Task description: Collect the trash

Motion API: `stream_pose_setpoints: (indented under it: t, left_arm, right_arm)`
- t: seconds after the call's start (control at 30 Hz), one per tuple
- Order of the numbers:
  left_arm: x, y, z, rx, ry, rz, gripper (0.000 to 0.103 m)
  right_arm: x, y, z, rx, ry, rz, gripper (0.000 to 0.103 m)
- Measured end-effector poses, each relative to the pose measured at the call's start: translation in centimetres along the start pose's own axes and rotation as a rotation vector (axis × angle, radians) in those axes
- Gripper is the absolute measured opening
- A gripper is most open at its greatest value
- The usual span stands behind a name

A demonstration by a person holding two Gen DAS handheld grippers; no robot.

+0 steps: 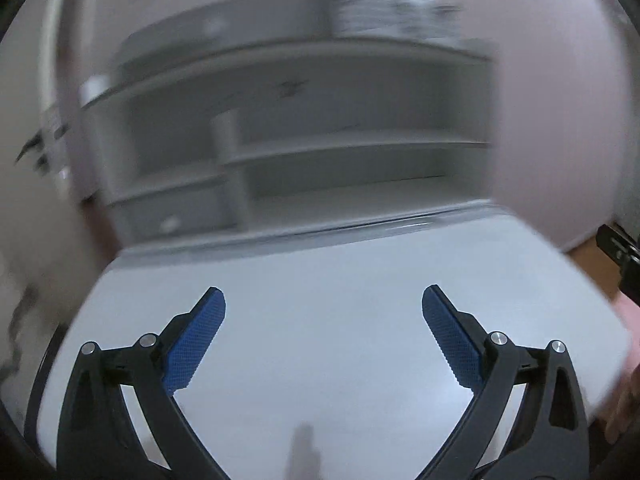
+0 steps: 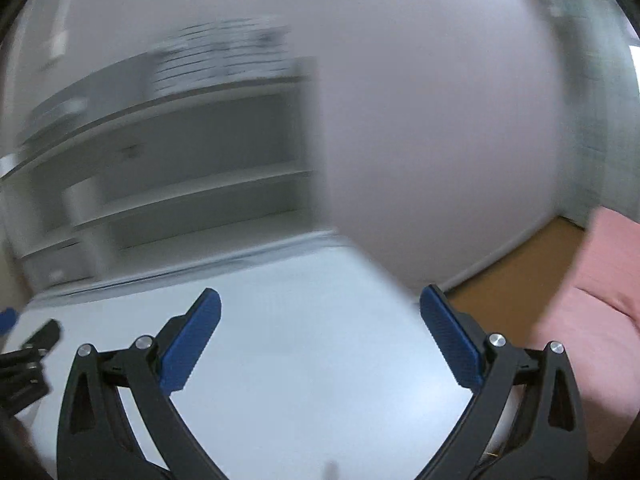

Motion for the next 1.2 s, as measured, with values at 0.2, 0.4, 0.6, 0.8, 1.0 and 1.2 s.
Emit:
stream_pose_setpoints:
  t: [0.2,0.4,0.6,0.8,1.0,1.2]
  left_arm:
    - [3.4,5.6,4.0,-0.066,0.11,-0.084,0.096]
    - [4.7,6.6,5.8,-0.024,0.14,-0.12,0.096]
    - [5.2,6.4,5.4,-0.038,0.142,-0.125,0.096]
    - [5.1,6.5,5.1,-0.038,0.107,-0.117,0.096]
    - [5.2,6.3,5.0,-0.045,0.108,-0.115,0.096]
    - [5.1,6.1,5.1,-0.046,0.113,-0.104,0.096]
  right_arm:
    - [3.9,8.9,3.0,-0.131,0.078,-0.129,0.096]
    - [6.1,10.2,4.9,-0.15,0.168,-0.158,0.096]
    - [6.4,9.2,5.7,-0.117,0.211,-0.122,0.096]
    - [6.4,8.8,5.5,-0.081,0.197,-0.118,0.096]
    - [6.5,8.9,5.7,-0.077,0.214,-0.116,0.096]
    - [6.4,8.5,5.8,-0.075,0.226,-0.1,0.096]
Point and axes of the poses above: each gripper's, at about its wrist camera, not at the fingertips, and z roughly the way its jaws point, y to its left, x to its underside, the point moved 2 cm from there along z, roughly the way its jaws point, and after that the axes turned 15 degrees about z, right-handed, at the moved point
